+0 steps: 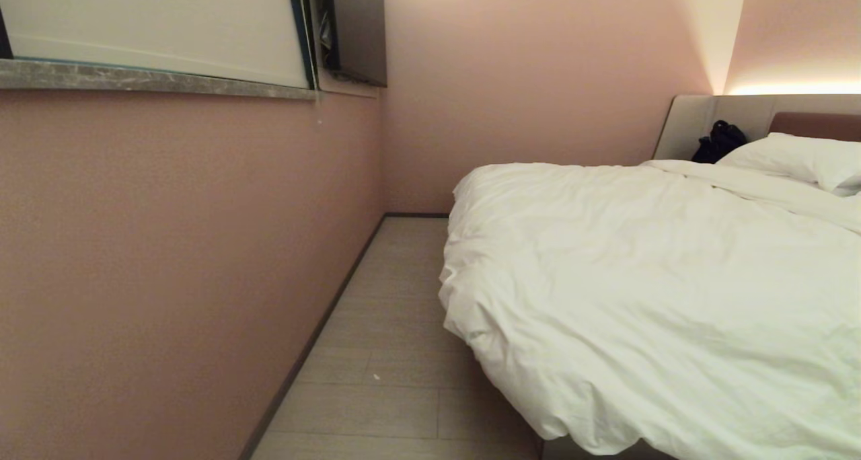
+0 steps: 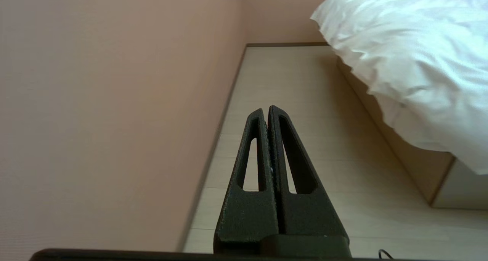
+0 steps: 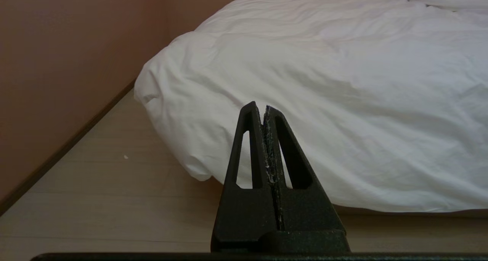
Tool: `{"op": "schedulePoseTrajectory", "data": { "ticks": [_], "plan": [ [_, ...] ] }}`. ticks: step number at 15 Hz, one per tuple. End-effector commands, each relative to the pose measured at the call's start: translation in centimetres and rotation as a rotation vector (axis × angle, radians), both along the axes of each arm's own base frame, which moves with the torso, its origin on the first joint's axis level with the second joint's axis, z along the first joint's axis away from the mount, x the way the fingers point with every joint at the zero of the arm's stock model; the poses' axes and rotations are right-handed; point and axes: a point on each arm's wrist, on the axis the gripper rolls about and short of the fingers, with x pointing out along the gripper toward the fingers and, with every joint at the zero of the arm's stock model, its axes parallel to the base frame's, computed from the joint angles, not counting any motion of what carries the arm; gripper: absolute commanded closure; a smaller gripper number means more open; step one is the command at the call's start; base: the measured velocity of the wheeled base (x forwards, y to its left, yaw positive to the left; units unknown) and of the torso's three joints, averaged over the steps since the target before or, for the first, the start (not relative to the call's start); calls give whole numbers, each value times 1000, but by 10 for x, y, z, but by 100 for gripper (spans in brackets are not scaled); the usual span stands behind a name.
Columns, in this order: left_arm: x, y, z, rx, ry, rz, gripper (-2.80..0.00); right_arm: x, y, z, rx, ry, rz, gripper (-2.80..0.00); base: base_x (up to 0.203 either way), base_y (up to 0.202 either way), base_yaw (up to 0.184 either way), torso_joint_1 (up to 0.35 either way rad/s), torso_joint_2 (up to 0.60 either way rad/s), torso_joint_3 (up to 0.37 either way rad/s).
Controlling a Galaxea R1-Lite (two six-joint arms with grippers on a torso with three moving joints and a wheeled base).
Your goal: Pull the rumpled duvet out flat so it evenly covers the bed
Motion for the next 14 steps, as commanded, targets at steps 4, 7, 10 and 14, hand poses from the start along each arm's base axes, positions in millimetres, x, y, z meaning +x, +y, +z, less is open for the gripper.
{"op": "schedulePoseTrajectory", "data": {
  "ticks": [4, 7, 10, 14],
  "plan": [
    [0, 0, 0, 0, 1, 0, 0, 0, 0, 0, 0, 0, -1, 0, 0, 196, -1, -1, 3, 3],
    [0, 0, 0, 3, 0, 0, 0, 0, 0, 0, 0, 0, 1, 0, 0, 114, 6, 2, 8, 1],
    [0, 0, 0, 3, 0, 0, 0, 0, 0, 0, 0, 0, 0, 0, 0, 0, 0, 0, 0, 0],
    [0, 0, 0, 3, 2, 0, 0, 0, 0, 0, 0, 0, -1, 0, 0, 0, 0, 0, 0, 0]
  ]
}}
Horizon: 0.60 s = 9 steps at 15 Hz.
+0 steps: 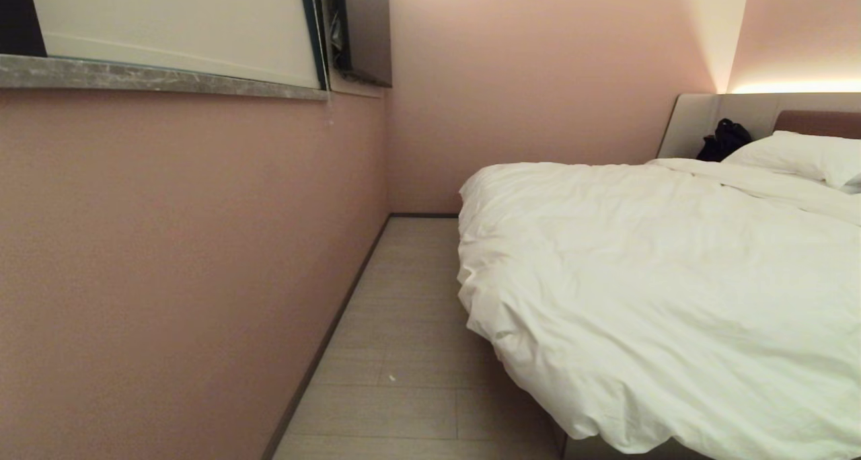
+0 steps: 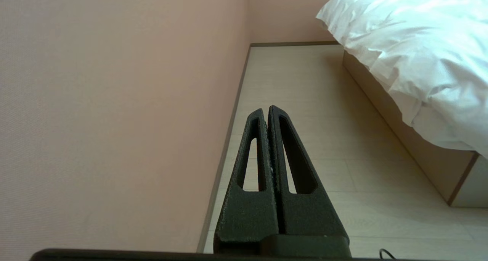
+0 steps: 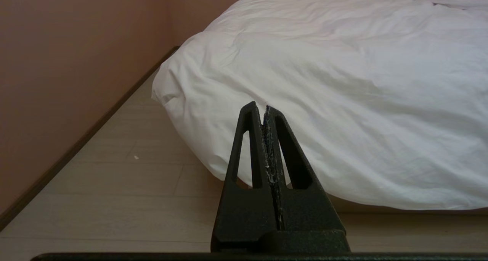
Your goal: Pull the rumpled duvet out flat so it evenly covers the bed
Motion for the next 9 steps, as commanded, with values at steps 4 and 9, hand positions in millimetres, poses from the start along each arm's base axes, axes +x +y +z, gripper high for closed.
{"op": "schedulePoseTrajectory", "data": {
  "ticks": [4, 9],
  "plan": [
    [0, 0, 0, 0, 1, -1, 0, 0, 0, 0, 0, -1, 1, 0, 0, 0, 0, 0, 0, 0],
    [0, 0, 0, 5, 1, -1, 0, 0, 0, 0, 0, -1, 0, 0, 0, 0, 0, 0, 0, 0]
  ]
}}
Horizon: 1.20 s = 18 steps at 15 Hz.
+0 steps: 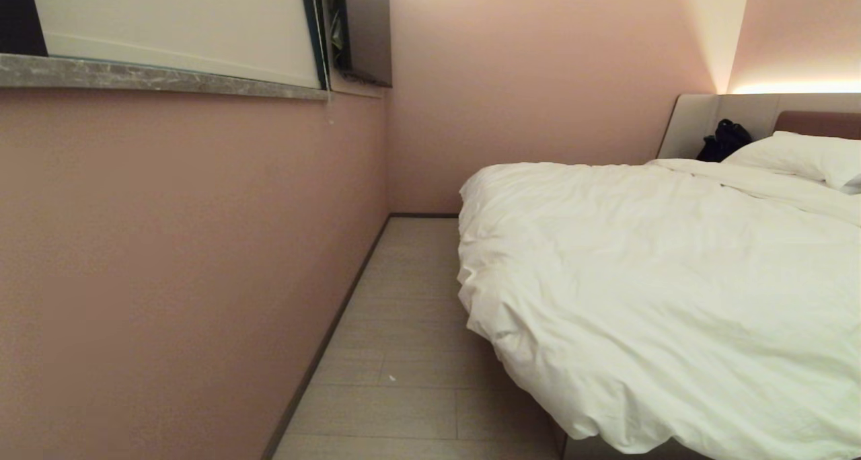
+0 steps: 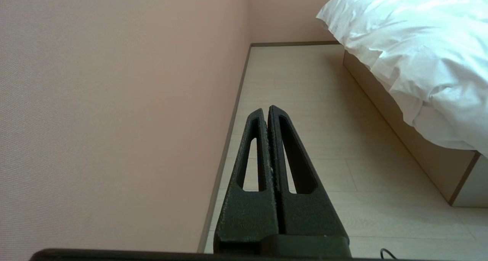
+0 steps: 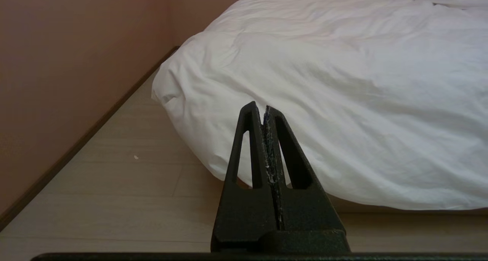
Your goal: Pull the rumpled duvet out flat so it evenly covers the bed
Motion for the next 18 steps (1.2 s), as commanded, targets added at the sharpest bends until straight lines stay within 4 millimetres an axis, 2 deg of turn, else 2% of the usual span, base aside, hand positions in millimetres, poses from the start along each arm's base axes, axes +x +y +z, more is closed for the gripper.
{"op": "schedulePoseTrajectory", "data": {
  "ticks": [1, 8, 18],
  "plan": [
    [0, 0, 0, 1, 0, -1, 0, 0, 0, 0, 1, 0, 0, 0, 0, 0, 0, 0, 0, 0],
    [0, 0, 0, 1, 0, -1, 0, 0, 0, 0, 0, 0, 0, 0, -159, 0, 1, 3, 0, 2],
    [0, 0, 0, -1, -1, -1, 0, 0, 0, 0, 0, 0, 1, 0, 0, 0, 0, 0, 0, 0]
  ]
}}
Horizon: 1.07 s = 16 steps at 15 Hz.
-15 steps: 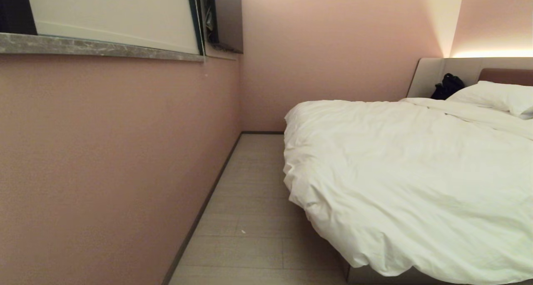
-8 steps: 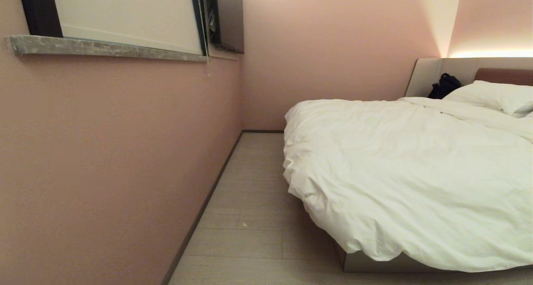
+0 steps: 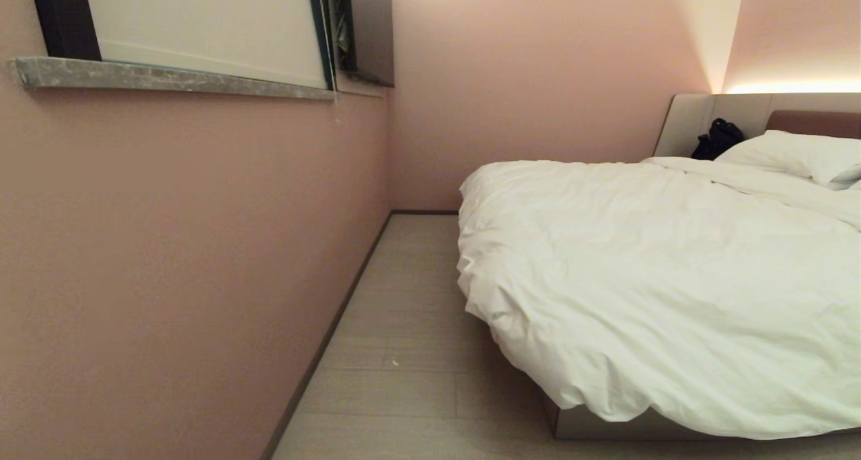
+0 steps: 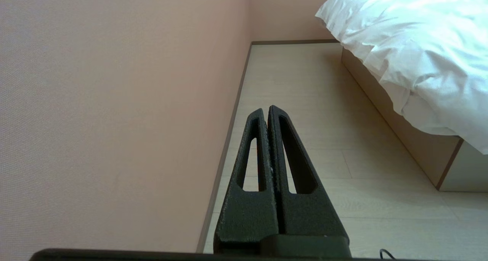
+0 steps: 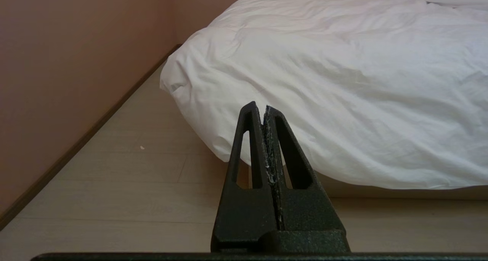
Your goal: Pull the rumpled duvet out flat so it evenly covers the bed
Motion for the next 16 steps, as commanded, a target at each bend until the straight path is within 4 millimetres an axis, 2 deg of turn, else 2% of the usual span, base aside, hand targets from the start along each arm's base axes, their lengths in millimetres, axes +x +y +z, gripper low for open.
{"op": "schedulePoseTrajectory", "data": {
  "ticks": [1, 6, 16],
  "plan": [
    [0, 0, 0, 0, 0, 2, 0, 0, 0, 0, 0, 0, 1, 0, 0, 0, 0, 0, 0, 0],
    [0, 0, 0, -64, -2, 7, 0, 0, 0, 0, 0, 0, 1, 0, 0, 0, 0, 0, 0, 0],
    [0, 0, 0, -65, -2, 7, 0, 0, 0, 0, 3, -1, -1, 0, 0, 0, 0, 0, 0, 0]
  ]
}}
